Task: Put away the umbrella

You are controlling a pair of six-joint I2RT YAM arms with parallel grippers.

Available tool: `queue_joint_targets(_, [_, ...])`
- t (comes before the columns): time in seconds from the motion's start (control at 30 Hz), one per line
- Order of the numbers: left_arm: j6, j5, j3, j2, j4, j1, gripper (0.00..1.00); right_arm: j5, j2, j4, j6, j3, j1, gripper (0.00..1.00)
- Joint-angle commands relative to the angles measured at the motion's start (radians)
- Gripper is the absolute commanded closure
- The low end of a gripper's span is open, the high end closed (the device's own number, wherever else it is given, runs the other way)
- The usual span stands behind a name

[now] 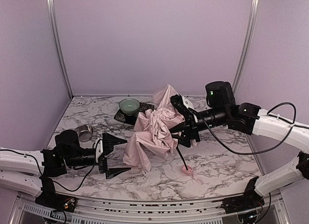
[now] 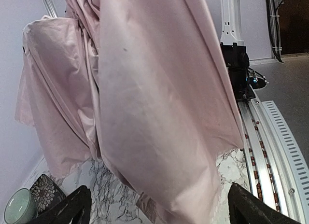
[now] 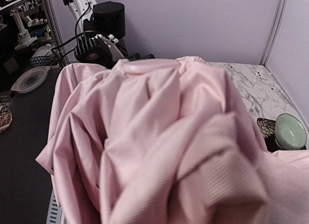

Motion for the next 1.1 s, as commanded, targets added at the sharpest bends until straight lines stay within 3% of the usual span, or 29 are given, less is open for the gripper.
queue_joint_targets(0.0, [0.045,-0.024,-0.005,-0.01,-0.036,0.007,0.01,0.056,-0.036,-0.018,-0.038,0.041,-0.05,1.0])
queue_joint_targets(0.27, [0.044,-0.176,0.031,0.035,-0.04,0.007,0.01,0.507,-0.04,-0.149,-0.062,0.182,-0.06,1.0])
queue_joint_targets(0.47, [0.041,-0.245,0.054,0.045,-0.039,0.007,0.01,0.889,-0.038,-0.125,-0.103,0.29,-0.062,1.0])
queue_joint_targets(0.57, [0.04,-0.258,0.057,0.051,-0.035,0.007,0.01,1.002,-0.041,-0.096,-0.176,0.312,-0.062,1.0])
queue_joint_targets(0.8, [0.031,-0.256,0.06,0.089,-0.028,0.008,0.01,1.003,0.045,-0.24,-0.299,0.319,-0.041,1.0])
queue_joint_targets(0.93, [0.029,-0.24,0.062,0.113,-0.029,0.007,0.01,0.98,0.165,-0.334,-0.306,0.276,0.054,1.0])
queue_joint_targets(1.07, [0.021,-0.228,0.063,0.124,-0.031,0.008,0.01,0.77,0.308,-0.42,-0.255,0.274,0.12,1.0])
